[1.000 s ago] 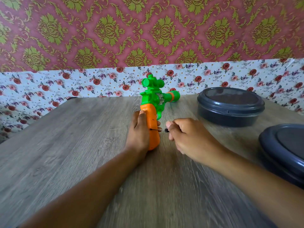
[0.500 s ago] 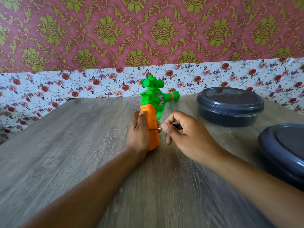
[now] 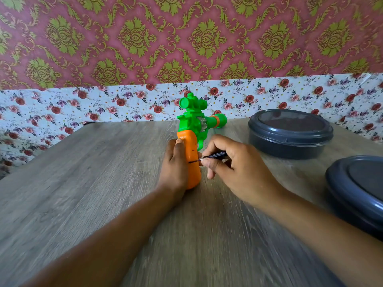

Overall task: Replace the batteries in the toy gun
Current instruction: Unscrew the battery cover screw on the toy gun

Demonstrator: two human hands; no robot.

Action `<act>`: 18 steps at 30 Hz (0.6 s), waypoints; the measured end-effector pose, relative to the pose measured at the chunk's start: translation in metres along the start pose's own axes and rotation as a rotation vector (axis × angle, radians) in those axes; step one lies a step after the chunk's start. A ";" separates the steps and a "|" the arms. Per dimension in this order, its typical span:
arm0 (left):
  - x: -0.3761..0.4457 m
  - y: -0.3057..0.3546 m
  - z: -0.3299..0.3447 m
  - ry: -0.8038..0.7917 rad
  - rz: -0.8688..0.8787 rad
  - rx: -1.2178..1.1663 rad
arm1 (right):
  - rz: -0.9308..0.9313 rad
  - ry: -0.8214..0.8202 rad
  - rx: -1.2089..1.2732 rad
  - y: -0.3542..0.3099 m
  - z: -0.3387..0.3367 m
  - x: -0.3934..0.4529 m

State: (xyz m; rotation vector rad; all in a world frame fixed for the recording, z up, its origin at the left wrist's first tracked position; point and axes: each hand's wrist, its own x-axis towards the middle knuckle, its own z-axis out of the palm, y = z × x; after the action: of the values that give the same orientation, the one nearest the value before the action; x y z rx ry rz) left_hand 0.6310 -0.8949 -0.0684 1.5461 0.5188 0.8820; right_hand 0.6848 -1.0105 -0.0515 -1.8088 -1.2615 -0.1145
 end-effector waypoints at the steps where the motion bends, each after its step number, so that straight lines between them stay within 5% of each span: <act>1: 0.001 -0.001 -0.001 0.009 0.008 0.019 | -0.023 -0.001 -0.007 -0.001 0.001 -0.001; 7: -0.001 0.000 -0.001 -0.023 -0.021 -0.011 | -0.081 0.069 -0.395 -0.003 0.002 -0.005; 18: -0.002 0.003 0.000 -0.021 -0.045 -0.028 | -0.076 -0.073 -0.066 0.003 -0.003 0.001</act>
State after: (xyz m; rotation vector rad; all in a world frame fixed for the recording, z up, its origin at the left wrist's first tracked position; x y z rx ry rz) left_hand 0.6294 -0.8976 -0.0659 1.5113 0.5217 0.8348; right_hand 0.6885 -1.0119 -0.0513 -1.8361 -1.3926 -0.1346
